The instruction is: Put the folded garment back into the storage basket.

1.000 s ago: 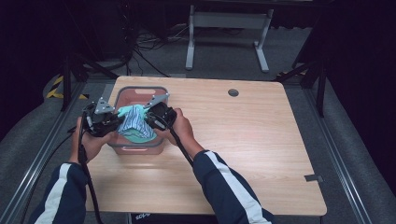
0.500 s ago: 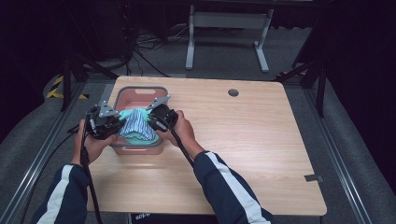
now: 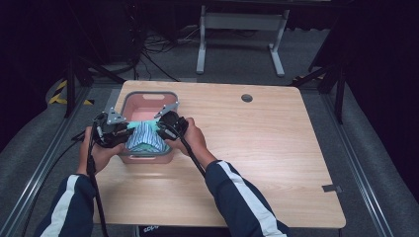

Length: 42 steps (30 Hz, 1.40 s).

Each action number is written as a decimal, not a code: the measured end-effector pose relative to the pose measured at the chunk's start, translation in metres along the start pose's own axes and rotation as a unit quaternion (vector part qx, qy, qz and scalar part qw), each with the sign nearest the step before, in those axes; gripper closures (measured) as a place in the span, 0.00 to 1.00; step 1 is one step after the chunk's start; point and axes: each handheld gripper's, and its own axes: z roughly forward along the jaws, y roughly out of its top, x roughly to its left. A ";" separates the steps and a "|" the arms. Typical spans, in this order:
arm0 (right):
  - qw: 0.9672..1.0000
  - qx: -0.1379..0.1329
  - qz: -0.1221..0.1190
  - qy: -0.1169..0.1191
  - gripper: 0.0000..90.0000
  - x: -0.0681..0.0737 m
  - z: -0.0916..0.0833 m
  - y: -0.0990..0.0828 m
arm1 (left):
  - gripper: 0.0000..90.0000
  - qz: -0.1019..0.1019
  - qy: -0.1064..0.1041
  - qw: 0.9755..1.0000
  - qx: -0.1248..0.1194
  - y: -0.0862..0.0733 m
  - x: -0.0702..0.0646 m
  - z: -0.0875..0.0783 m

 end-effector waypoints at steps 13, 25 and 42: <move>1.000 -0.002 0.000 -0.006 0.64 -0.004 -0.007 -0.003 | 0.71 0.002 -0.006 1.000 -0.031 -0.001 -0.007 -0.013; 0.999 0.001 -0.033 -0.024 0.53 -0.004 -0.030 -0.008 | 0.63 0.009 0.005 0.998 -0.060 -0.002 -0.024 -0.028; 0.995 0.004 -0.071 -0.065 0.42 -0.010 -0.076 -0.027 | 0.32 0.008 -0.015 0.994 -0.108 0.012 -0.061 -0.048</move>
